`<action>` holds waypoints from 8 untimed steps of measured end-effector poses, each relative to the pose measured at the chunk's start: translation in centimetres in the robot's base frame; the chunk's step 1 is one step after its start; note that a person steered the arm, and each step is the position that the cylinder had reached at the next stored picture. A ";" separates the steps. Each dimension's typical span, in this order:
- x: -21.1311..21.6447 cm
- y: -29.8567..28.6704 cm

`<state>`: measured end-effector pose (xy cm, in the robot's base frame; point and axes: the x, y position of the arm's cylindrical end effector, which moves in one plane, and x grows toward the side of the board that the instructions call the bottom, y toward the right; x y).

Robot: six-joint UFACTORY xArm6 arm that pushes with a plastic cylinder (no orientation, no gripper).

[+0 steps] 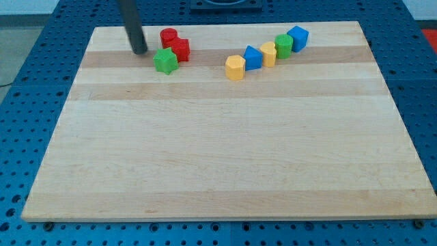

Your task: Move yellow heart into the red star

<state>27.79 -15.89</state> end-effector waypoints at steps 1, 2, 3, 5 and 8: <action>1.2 4.6; 2.6 8.3; 3.5 10.6; -0.8 2.2; 4.1 4.8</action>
